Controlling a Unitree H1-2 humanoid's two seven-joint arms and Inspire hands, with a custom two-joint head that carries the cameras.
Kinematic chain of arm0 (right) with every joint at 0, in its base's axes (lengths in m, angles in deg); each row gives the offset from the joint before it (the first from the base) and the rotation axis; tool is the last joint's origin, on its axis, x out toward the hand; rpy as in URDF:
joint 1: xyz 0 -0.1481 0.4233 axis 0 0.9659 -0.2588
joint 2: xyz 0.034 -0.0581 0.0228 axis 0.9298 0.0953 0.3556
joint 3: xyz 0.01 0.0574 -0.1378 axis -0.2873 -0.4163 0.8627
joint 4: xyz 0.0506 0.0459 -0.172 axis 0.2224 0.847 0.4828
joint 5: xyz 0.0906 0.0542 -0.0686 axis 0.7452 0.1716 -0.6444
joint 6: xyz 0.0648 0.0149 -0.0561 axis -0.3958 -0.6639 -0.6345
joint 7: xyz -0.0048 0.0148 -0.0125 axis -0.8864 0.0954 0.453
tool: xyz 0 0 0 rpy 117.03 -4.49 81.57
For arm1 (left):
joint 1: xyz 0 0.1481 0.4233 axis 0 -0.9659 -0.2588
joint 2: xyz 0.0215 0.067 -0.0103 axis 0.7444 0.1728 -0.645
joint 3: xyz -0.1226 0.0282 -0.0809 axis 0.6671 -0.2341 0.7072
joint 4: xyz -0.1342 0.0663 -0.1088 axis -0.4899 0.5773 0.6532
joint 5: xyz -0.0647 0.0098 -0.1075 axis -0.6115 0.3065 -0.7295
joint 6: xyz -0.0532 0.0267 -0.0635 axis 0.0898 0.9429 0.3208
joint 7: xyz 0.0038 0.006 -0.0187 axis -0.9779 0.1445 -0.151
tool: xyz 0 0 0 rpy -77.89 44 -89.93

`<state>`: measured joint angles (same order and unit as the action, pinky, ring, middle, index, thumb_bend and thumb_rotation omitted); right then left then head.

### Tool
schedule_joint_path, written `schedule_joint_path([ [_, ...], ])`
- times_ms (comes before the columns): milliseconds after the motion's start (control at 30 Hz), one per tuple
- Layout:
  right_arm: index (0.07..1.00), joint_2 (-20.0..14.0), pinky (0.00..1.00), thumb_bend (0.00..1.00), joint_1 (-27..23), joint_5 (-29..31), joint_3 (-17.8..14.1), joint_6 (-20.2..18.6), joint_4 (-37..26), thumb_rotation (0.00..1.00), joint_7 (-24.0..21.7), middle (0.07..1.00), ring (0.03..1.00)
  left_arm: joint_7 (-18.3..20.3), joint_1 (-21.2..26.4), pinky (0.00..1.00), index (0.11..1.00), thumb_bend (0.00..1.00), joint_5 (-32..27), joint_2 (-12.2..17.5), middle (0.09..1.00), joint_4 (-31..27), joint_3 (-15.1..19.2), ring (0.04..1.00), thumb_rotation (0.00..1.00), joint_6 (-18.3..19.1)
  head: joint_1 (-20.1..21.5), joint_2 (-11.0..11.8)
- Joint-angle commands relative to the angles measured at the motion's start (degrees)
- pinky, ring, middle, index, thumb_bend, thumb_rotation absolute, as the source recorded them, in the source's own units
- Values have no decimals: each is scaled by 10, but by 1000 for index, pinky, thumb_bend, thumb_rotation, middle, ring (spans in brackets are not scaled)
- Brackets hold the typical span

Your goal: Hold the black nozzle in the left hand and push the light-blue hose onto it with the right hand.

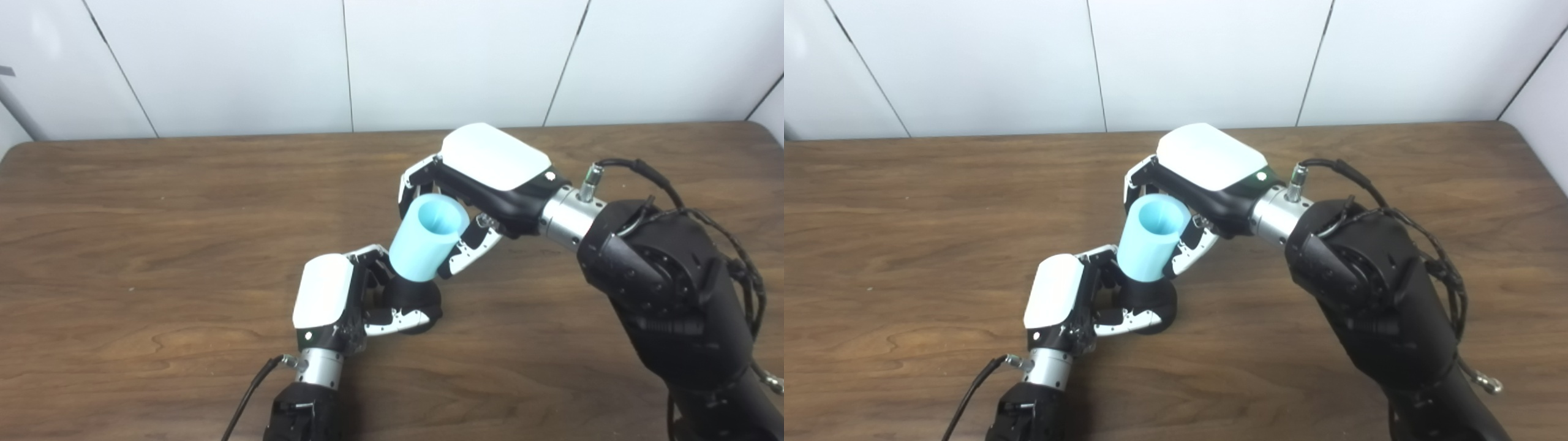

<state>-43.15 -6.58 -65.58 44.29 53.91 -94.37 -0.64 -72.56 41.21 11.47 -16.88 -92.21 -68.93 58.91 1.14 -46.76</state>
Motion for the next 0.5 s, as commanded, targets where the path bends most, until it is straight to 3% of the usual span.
schedule_joint_path([
  [0,527,0,247,512,-15,-10,-5,8,0,0,14,484,353,50,-43,376,488,525,-3,6,418,27,-16,440,0,29,0,-2],
  [267,533,2,270,512,-26,-3,9,0,5,0,-19,469,354,55,-43,336,487,524,1,5,409,19,-21,413,0,37,0,-5],
  [467,505,4,346,515,-40,-16,25,-19,-3,0,-69,508,379,56,-43,327,486,523,-2,3,406,20,-24,403,0,41,0,-8],
])
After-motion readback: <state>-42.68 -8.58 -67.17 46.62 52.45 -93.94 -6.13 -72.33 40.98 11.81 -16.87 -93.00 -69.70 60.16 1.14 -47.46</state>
